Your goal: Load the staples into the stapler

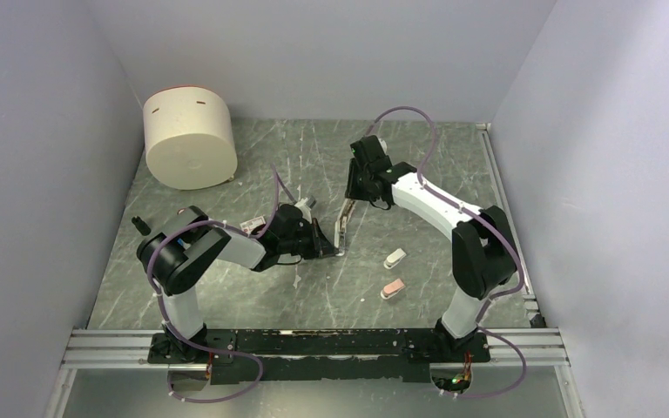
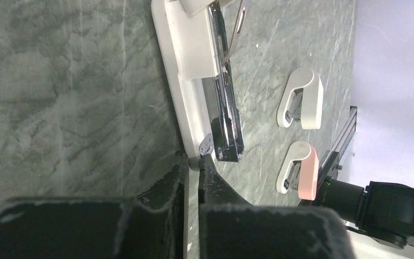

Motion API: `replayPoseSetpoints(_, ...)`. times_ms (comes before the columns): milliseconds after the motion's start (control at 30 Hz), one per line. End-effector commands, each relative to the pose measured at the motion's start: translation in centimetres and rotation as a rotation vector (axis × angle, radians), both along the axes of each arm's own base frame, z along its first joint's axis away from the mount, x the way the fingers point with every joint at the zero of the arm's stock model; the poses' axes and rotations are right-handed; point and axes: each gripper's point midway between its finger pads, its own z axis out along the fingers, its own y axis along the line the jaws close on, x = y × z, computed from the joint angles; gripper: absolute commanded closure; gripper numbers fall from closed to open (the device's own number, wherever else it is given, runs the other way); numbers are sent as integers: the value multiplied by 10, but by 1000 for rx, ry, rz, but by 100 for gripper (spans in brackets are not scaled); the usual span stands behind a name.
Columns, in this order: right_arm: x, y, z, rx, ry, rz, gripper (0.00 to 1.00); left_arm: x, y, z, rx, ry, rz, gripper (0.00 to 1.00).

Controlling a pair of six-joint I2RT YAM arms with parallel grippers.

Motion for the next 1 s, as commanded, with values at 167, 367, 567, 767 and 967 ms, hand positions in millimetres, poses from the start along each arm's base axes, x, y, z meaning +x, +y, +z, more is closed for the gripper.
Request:
replayPoseSetpoints(167,17,-6,-21,-53,-16,-24,67,-18,28,-45,171,71,7,92)
replayPoseSetpoints(367,20,-6,-28,-66,-15,-18,65,-17,34,-49,204,85,37,88)
replayPoseSetpoints(567,24,-4,-33,-77,-18,-12,64,-18,41,-52,214,109,71,84)
replayPoseSetpoints(767,20,4,-28,-55,-21,25,61,-17,45,-52,212,124,87,80)
replayPoseSetpoints(967,11,1,-34,-105,8,39,59,-18,52,-60,258,137,102,80)
